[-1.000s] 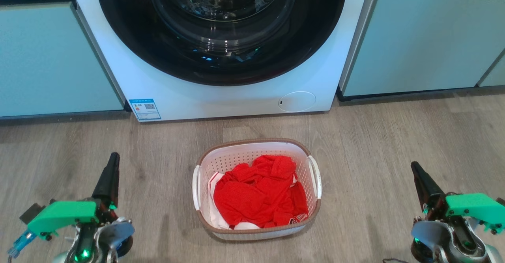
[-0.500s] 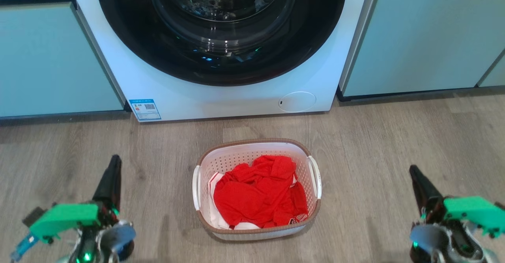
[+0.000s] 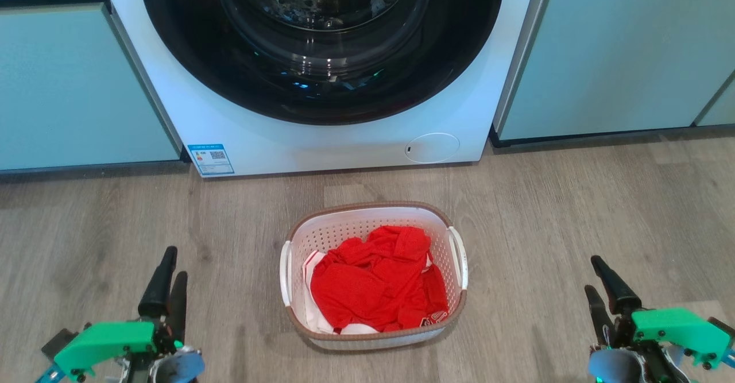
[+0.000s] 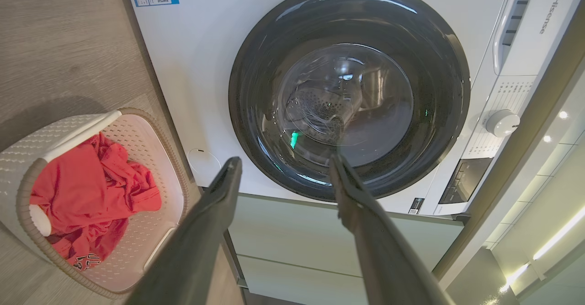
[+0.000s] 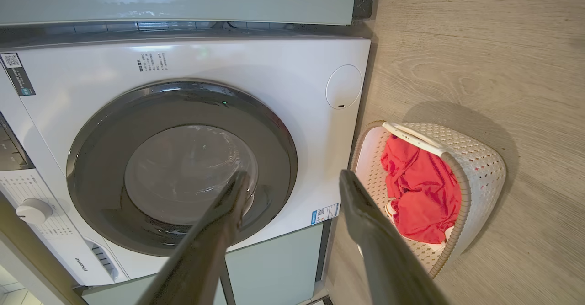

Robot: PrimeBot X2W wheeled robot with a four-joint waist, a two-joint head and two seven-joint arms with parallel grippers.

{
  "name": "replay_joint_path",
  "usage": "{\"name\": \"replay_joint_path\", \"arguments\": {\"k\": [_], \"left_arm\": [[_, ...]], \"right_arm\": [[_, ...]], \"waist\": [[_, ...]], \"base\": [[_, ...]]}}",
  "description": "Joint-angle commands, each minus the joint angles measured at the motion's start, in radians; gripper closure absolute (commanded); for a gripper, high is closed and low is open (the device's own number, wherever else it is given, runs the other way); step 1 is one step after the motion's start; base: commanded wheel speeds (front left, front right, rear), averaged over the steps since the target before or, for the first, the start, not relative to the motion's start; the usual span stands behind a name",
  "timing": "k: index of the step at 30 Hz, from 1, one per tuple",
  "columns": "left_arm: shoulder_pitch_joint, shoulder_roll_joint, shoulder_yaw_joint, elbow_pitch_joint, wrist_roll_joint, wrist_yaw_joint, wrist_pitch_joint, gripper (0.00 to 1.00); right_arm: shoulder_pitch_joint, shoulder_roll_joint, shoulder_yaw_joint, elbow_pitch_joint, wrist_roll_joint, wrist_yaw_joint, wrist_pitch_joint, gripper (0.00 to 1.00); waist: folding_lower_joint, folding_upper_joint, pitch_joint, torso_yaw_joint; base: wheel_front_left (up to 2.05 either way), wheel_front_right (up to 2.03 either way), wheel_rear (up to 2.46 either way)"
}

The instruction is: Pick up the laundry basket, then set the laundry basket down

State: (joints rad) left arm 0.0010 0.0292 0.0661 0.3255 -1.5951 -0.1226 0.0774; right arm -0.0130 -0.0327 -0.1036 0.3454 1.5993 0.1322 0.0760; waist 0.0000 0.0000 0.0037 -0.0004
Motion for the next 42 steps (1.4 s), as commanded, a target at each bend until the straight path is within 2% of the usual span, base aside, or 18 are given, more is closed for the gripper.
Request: {"name": "replay_joint_path", "arguments": {"k": [1,10,21,42], "left_arm": [[-0.042,0.01,-0.002,-0.041,0.015,-0.001,-0.011,0.0],[-0.043,0.011,-0.003,-0.072,0.081,0.003,-0.037,0.0],[-0.043,0.012,-0.014,-0.128,0.212,0.031,-0.07,0.0],[-0.034,0.014,-0.072,-0.215,0.566,0.083,-0.131,0.0]], "right_arm": [[-0.038,-0.006,0.003,-0.034,-0.015,0.0,-0.011,0.0],[-0.044,-0.007,0.015,-0.056,-0.106,0.0,-0.037,0.0],[-0.047,-0.008,0.034,-0.096,-0.246,0.0,-0.069,0.0],[-0.057,-0.01,0.078,-0.159,-0.551,-0.001,-0.13,0.0]], "waist": [[0.0,0.0,0.0,0.0],[0.0,0.0,0.001,-0.001],[0.0,0.0,0.004,-0.002],[0.0,0.0,0.011,-0.003]], "base": [[0.0,0.0,0.0],[0.0,0.0,0.0],[0.0,0.0,0.0],[0.0,0.0,0.0]]}}
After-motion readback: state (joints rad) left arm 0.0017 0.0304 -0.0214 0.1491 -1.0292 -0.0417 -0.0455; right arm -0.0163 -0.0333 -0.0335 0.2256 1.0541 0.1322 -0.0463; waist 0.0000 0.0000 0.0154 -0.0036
